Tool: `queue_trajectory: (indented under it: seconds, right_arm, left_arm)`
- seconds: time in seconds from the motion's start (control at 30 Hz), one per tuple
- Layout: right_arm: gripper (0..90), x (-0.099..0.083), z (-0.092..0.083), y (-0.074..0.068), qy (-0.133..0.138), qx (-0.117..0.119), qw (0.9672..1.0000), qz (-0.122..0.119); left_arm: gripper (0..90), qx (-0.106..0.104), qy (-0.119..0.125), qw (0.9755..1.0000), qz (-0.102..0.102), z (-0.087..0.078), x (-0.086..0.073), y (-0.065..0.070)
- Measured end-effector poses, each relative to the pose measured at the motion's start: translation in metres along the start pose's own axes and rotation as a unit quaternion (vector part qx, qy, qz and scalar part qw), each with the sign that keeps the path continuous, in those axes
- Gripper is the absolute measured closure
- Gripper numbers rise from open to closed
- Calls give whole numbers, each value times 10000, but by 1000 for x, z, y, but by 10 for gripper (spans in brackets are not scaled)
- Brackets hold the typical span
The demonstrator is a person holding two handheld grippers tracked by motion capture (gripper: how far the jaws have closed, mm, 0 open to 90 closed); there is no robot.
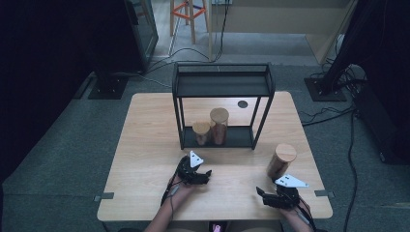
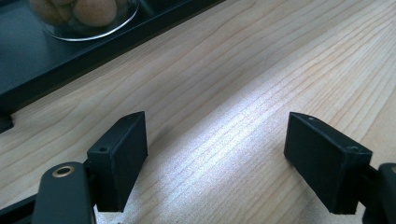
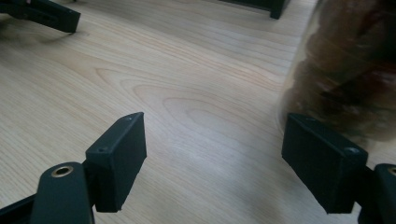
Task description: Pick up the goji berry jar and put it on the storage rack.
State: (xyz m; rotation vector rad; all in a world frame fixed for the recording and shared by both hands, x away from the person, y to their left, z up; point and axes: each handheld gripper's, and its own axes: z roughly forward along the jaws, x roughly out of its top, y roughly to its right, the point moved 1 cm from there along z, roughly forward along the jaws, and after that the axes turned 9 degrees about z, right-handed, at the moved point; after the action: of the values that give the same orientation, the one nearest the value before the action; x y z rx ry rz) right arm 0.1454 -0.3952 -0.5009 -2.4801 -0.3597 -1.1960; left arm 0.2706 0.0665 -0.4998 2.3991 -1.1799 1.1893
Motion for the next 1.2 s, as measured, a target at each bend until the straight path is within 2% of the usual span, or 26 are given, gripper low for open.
queue_trajectory:
  seconds: [0.13, 0.27, 0.63, 1.2]
  right_arm:
    - [218, -2, -3, 2, 11, -76, 10000, 33]
    - [218, -5, -4, 0, 5, -247, 9997, -2]
    - [218, -6, -9, 2, 183, -622, 9978, 134]
    - [214, -3, -9, 7, 303, -883, 9951, 324]
  left_arm:
    - [214, 5, 1, 10000, 6, 0, 0, 0]
    - [214, -2, 0, 10000, -2, 0, 0, 0]
    - [214, -8, -1, 10000, -8, 0, 0, 0]
    - [214, -13, -4, 10000, -6, 0, 0, 0]
